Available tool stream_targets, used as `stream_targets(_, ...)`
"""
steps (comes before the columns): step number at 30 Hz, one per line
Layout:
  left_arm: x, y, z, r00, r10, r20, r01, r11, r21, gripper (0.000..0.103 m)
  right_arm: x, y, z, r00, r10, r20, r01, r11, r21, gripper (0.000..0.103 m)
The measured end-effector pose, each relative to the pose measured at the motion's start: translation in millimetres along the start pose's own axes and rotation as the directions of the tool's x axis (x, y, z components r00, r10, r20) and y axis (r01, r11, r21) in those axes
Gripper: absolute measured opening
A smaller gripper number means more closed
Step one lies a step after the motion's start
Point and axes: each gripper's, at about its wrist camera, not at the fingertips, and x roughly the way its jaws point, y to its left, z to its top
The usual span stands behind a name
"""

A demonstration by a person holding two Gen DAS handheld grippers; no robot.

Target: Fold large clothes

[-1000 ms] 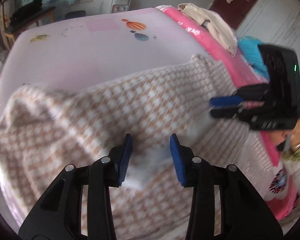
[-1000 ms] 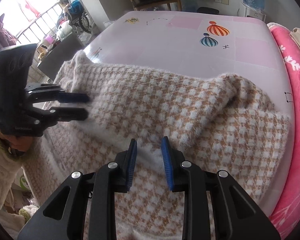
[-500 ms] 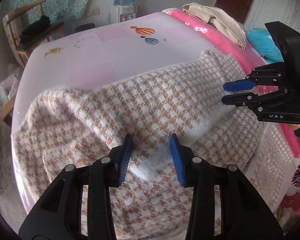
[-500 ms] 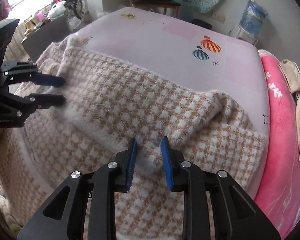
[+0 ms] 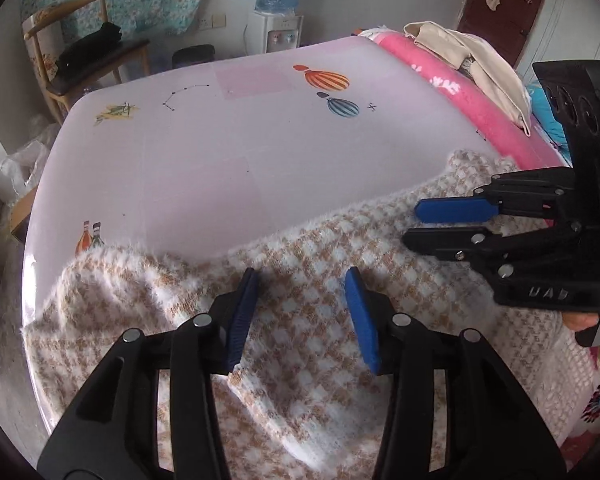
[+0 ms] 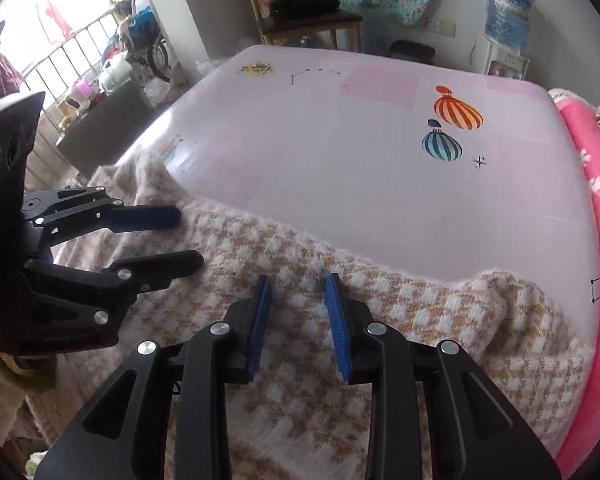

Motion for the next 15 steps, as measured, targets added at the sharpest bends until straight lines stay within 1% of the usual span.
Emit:
stream_targets(2, -12.3, 0.6, -1.7, 1.000, 0.000, 0.008, 0.000, 1.000, -0.006, 0.042, -14.8, -4.4, -4.0, 1.000, 0.029, 0.000, -0.029, 0.999, 0.030, 0.031)
stream_targets(3, -19.4, -1.1, -3.6, 0.999, -0.020, 0.027, 0.020, 1.000, 0.007, 0.042, -17.8, -3.0, -6.3, 0.999, 0.051, 0.007, -0.051, 0.998, 0.025, 0.031)
stream_targets(4, -27.0, -4.4, -7.0, 0.997, -0.058, 0.047, 0.057, 0.998, 0.026, 0.042, -21.4, -0.7, -10.5, 0.998, 0.070, 0.012, -0.070, 0.997, 0.014, 0.032)
stream_targets(5, -30.5, -9.9, -11.5, 0.994, -0.098, 0.051, 0.096, 0.994, 0.047, 0.042, -21.1, 1.9, -14.0, 0.997, 0.072, 0.008, -0.072, 0.997, 0.002, 0.039)
stream_targets(6, -29.7, -14.4, -16.6, 0.993, -0.112, 0.041, 0.109, 0.992, 0.066, 0.042, -13.9, 5.3, -21.4, 0.999, 0.050, -0.008, -0.050, 0.998, -0.024, 0.041)
stream_targets(7, -22.0, -21.2, -22.7, 0.995, -0.094, 0.014, 0.092, 0.992, 0.087, 0.043, -4.1, 10.2, -27.6, 1.000, 0.013, -0.022, -0.014, 0.998, -0.057, 0.043)
stream_targets(8, -9.7, -28.7, -30.4, 0.999, -0.045, -0.020, 0.047, 0.993, 0.113, 0.043, -1.0, 13.0, -31.9, 1.000, -0.013, -0.009, 0.012, 0.996, -0.085, 0.044)
stream_targets(9, -6.8, -37.1, -36.1, 1.000, 0.005, 0.009, -0.006, 0.988, 0.151, 0.044, -1.0, 20.3, -34.9, 0.999, -0.050, 0.010, 0.051, 0.990, -0.131, 0.044)
stream_targets(10, -8.6, -46.1, -41.0, 0.998, 0.049, 0.040, -0.056, 0.979, 0.195, 0.044, -3.0, 24.3, -35.3, 0.997, -0.075, 0.006, 0.075, 0.987, -0.144, 0.044)
stream_targets(11, -10.3, -49.6, -41.7, 0.997, 0.069, 0.042, -0.076, 0.975, 0.208, 0.044, -6.5, 24.8, -35.6, 0.997, -0.082, -0.003, 0.081, 0.988, -0.131, 0.044)
stream_targets(13, -20.3, -46.5, -40.4, 0.997, 0.067, 0.028, -0.071, 0.984, 0.166, 0.044, -17.9, 26.8, -40.3, 0.998, -0.067, -0.003, 0.067, 0.992, -0.106, 0.044)
stream_targets(14, -28.4, -43.3, -41.6, 0.998, 0.056, 0.039, -0.061, 0.988, 0.142, 0.044, -23.3, 27.0, -44.2, 0.998, -0.066, 0.009, 0.067, 0.992, -0.112, 0.044)
stream_targets(15, -35.2, -40.0, -43.6, 0.997, 0.053, 0.059, -0.060, 0.990, 0.127, 0.044, -28.1, 28.6, -50.2, 0.996, -0.087, 0.026, 0.090, 0.988, -0.126, 0.044)
